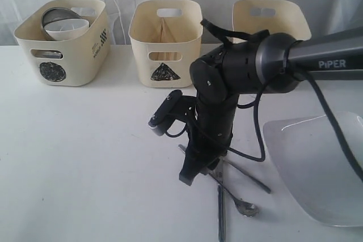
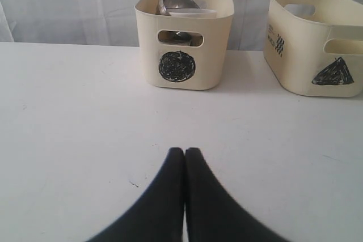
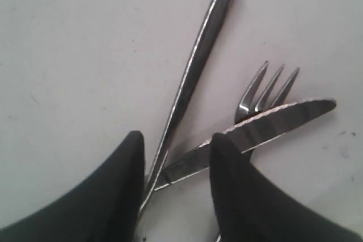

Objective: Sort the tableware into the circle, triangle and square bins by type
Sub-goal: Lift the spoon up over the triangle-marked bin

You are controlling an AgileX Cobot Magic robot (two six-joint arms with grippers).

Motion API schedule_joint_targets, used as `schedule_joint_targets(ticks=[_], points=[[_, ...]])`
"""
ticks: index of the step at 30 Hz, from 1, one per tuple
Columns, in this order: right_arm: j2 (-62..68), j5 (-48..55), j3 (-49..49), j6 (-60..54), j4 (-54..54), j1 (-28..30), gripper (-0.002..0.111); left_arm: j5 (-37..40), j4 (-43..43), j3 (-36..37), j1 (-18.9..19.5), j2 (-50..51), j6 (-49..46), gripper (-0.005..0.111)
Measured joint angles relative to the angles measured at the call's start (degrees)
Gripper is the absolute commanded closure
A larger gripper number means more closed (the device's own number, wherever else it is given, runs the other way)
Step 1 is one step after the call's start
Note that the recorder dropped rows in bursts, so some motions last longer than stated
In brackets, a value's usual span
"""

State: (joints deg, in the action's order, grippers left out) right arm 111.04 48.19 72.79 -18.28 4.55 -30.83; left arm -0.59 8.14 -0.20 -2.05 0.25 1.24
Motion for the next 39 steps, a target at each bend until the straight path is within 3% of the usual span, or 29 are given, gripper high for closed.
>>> schedule_joint_targets(ticks=[13,16,20,25,30,39], points=[[4.56,0.61,0.22,4.15,-4.55,0.0,0.072,0.0,0.0,0.0,0.0,0.0,0.0,0.107],[4.66,0.73,0.22,5.13,-4.55,0.0,0.082,0.0,0.0,0.0,0.0,0.0,0.0,0.107],[4.76,0.5,0.26,6.59,-5.28,0.0,0.108,0.0,0.0,0.0,0.0,0.0,0.0,0.107],[4.76,-1.78,0.26,10.0,-6.25,-0.03,0.108,0.0,0.0,0.0,0.0,0.0,0.0,0.107],[3.11,-13.45,-2.51,14.79,-10.46,-0.03,0.108,0.0,0.0,0.0,0.0,0.0,0.0,0.107],[-13.66,-42.7,-20.49,15.82,-29.92,1.53,0.108,0.0,0.0,0.0,0.0,0.0,0.0,0.107]])
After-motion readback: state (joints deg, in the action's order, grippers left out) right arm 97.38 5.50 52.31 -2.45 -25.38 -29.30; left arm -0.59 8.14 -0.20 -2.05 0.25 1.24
